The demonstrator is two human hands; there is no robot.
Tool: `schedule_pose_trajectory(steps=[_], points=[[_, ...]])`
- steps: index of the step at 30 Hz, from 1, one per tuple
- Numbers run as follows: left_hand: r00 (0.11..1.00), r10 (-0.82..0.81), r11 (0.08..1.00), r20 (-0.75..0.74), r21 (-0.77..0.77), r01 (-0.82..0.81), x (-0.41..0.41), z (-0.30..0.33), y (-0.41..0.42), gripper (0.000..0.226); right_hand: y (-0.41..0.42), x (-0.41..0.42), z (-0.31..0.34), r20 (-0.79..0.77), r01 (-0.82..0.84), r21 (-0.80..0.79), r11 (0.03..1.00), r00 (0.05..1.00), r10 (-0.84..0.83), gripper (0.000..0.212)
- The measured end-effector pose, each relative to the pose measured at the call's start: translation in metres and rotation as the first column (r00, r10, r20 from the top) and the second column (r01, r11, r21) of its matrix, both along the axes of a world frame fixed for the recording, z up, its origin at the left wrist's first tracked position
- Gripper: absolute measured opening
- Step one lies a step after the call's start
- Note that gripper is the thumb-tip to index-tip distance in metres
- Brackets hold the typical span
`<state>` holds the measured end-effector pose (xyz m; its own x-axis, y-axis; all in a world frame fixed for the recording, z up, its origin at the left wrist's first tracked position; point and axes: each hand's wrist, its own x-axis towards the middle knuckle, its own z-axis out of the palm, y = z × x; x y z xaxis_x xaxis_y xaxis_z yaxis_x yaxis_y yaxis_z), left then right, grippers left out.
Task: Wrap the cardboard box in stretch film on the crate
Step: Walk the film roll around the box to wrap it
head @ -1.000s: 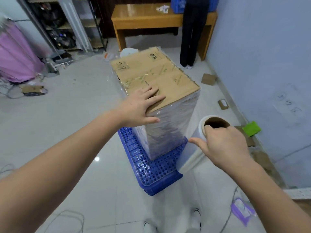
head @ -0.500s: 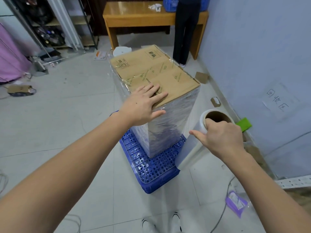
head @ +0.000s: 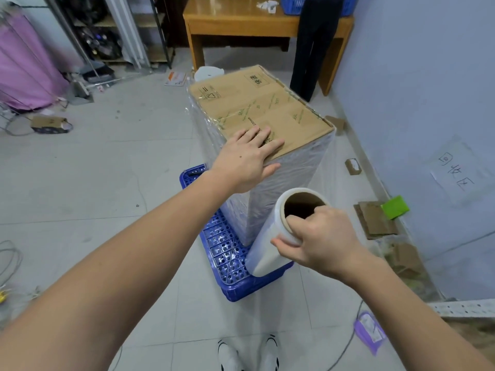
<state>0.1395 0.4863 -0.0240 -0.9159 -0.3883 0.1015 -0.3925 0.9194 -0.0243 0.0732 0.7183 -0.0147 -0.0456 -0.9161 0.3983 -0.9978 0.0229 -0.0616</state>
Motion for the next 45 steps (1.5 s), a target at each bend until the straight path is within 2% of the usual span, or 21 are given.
schedule_pose_trajectory(steps=[5,7,11,15,19,22,28,32,37,41,45], points=[[1.000,0.009,1.000,0.003,-0.009,-0.009,0.002,-0.001,0.004,0.064,-0.010,0.005,-0.008,-0.060,-0.212,0.161,0.964,0.973,0.224,0.045],[1.000,0.009,1.000,0.000,-0.005,-0.009,0.002,0.000,0.005,0.065,-0.014,0.005,-0.005,-0.080,-0.231,0.203,0.951,0.965,0.251,0.047],[1.000,0.017,1.000,-0.005,-0.013,-0.017,0.001,0.002,0.006,0.065,-0.009,0.013,0.006,-0.152,-0.076,0.229,0.970,0.982,0.112,0.064],[1.000,0.028,1.000,-0.007,-0.013,-0.028,-0.002,0.000,0.009,0.065,0.004,0.022,0.003,-0.093,-0.087,0.202,0.975,0.990,0.108,0.046],[0.999,0.039,0.999,-0.021,-0.005,-0.039,-0.001,-0.001,0.011,0.065,0.002,0.028,0.009,-0.038,0.057,0.172,0.983,0.998,-0.052,0.047],[0.999,0.044,0.999,-0.020,0.009,-0.043,0.001,0.000,0.012,0.066,0.001,0.030,0.005,-0.058,0.042,0.191,0.981,0.998,-0.032,0.042],[0.998,0.050,0.999,-0.026,0.017,-0.049,0.002,-0.001,0.013,0.068,0.004,0.028,0.019,-0.067,0.029,0.259,0.965,0.998,-0.013,0.047],[0.999,0.038,0.999,-0.034,0.023,-0.038,0.003,0.001,0.012,0.067,0.004,0.024,0.026,0.084,-0.014,0.355,0.935,0.996,-0.017,0.040],[0.998,0.018,0.998,-0.061,0.057,-0.015,0.003,0.004,0.007,0.069,-0.001,0.031,0.033,0.068,0.074,0.450,0.890,0.991,-0.117,0.027],[0.991,-0.127,0.992,0.034,-0.014,0.128,0.003,0.016,-0.011,0.089,-0.008,0.055,0.033,-0.004,0.232,0.474,0.849,0.965,-0.262,0.017],[0.927,-0.333,0.941,0.172,0.004,0.338,0.010,0.032,-0.051,0.111,-0.025,0.075,0.033,-0.031,0.417,0.439,0.796,0.893,-0.450,0.045]])
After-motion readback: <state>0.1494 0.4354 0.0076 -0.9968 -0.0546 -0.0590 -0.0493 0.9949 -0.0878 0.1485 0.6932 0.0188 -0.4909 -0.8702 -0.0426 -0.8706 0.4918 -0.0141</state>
